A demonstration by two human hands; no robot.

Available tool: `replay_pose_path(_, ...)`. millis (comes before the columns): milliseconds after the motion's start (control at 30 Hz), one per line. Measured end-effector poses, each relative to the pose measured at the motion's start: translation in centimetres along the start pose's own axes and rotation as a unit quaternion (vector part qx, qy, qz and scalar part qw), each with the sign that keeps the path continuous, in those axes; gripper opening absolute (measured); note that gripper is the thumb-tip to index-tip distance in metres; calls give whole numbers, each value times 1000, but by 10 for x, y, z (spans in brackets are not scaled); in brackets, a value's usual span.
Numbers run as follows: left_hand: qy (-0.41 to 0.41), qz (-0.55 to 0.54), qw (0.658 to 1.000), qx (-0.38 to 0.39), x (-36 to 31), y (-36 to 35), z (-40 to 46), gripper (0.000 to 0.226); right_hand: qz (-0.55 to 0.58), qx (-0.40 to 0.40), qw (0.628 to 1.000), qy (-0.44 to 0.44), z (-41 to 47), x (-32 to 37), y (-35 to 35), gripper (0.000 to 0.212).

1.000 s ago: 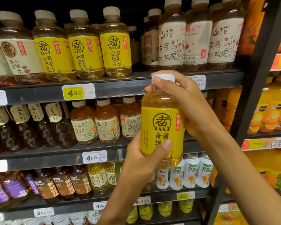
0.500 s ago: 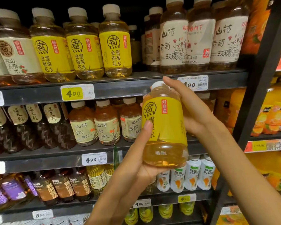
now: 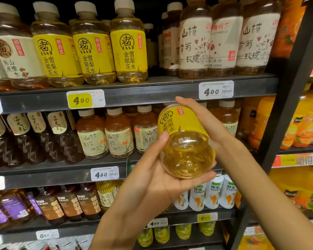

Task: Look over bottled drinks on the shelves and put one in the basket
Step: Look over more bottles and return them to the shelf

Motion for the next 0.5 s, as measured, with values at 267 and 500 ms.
replay_pose_path(267,-25,289,943,-161,3,45,-14,64,-95,18,995,26,-12,10,-1,56)
replay_pose_path(500,-123,451,849,-246,-17,49,-9,67,-161,-2,973,167,-21,33,-15,41)
Point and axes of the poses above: each hand's wrist, its own z-axis towards the middle knuckle, its own y-axis out of the back of the hand, x = y × z, the point moved 9 cm from there along z, towards the middle knuckle, and after that the axes turned 11 degrees about z, right-handed, at the moved point
